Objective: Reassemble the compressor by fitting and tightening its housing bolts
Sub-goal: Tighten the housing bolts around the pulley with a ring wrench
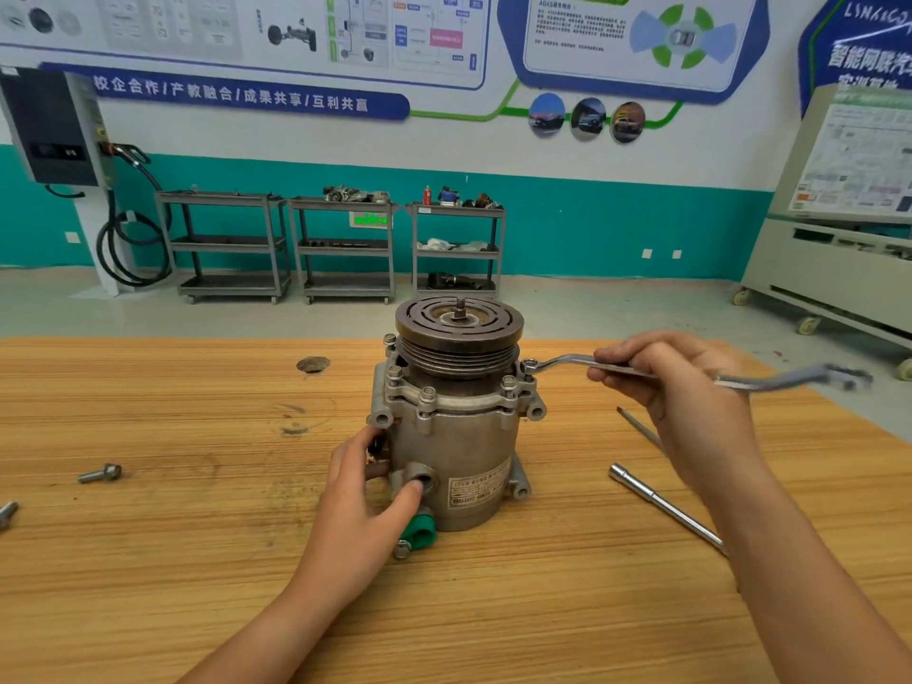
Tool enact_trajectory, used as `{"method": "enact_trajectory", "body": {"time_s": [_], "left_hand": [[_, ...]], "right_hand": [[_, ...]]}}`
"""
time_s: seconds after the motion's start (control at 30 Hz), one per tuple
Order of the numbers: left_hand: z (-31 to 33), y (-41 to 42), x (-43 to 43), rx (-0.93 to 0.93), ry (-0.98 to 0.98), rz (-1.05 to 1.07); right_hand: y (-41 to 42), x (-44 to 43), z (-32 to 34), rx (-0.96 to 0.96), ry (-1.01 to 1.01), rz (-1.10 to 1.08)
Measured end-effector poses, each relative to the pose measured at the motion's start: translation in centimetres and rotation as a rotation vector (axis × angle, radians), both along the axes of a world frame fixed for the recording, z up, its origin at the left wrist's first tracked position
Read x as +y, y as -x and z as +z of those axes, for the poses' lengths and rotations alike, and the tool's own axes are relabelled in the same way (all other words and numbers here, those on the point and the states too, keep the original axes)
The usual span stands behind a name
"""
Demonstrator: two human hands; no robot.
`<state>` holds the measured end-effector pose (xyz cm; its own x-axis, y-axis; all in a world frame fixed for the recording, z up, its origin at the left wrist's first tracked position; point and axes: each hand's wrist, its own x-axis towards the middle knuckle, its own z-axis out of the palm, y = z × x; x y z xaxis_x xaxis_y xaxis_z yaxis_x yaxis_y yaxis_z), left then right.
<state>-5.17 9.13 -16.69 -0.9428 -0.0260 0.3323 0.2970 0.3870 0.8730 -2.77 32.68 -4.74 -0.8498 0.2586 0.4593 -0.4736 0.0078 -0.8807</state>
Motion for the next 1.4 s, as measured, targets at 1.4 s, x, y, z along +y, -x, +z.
{"method": "enact_trajectory", "body": {"time_s": [1.4], "left_hand": [[0.2, 0.1, -0.3, 0.095, 0.155, 0.046]], "right_hand": [[-2.0, -0.3, -3.1, 0.271, -0.05, -0.208]]}}
